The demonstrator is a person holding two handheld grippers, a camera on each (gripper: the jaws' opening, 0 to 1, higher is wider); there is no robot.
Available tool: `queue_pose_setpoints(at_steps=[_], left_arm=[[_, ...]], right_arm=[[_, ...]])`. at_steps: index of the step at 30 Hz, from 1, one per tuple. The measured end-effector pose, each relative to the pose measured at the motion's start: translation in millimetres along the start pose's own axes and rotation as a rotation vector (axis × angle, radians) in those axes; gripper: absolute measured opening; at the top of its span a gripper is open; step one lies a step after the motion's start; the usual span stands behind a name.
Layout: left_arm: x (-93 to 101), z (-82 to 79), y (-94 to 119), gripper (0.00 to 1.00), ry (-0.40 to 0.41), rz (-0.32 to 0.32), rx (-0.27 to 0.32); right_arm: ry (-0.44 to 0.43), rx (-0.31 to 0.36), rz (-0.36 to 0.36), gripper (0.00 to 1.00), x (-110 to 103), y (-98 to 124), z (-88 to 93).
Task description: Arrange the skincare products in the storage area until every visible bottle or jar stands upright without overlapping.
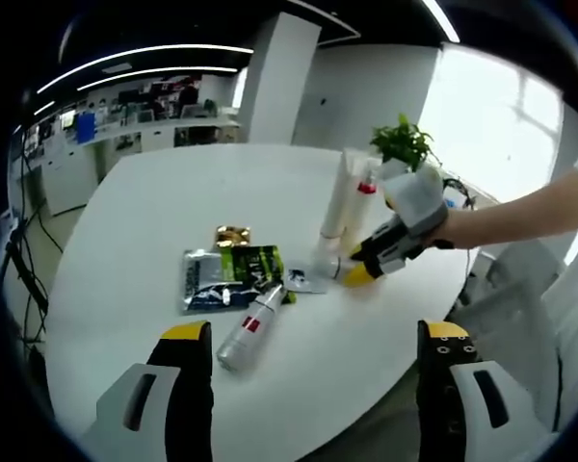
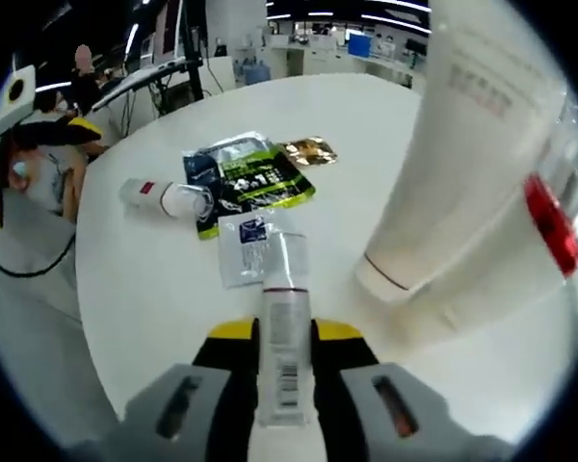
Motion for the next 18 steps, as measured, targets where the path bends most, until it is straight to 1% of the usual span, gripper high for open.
queue_pose_setpoints(at_steps=[8,11,14,18], left_arm=[[6.9,0.0,2,0.85,-0.001,0.011,0.001],[10.1,-2.6,2,0.85,0.001,0.019,0.01],[13.0,-4.7,3,0.85,0.006,0.026,0.019],[16.8,-6.4,3,0.85,0.009,0.035,0.024]], right_arm=[[-0.039,0.058,-0.036,0.2,-15,16,2.1],[-0.111,0.102,-0.061,0.2,-22,22,0.0],[-0.144,0.12,-0.073,0.2,-26,29,2.1],[-0.268,0.174,-0.101,0.19,-32,38,0.3]])
Point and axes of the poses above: the point that each gripper's makers call its tool centre point, and the gripper's own axes: y roughly backward along the fingers, x roughly to its right, z roughly out of its underside, the point moved 3 cm from there along y, roughly backward along the fingers, and after that the axes turned 3 degrees about z, right-handed, at the moved point
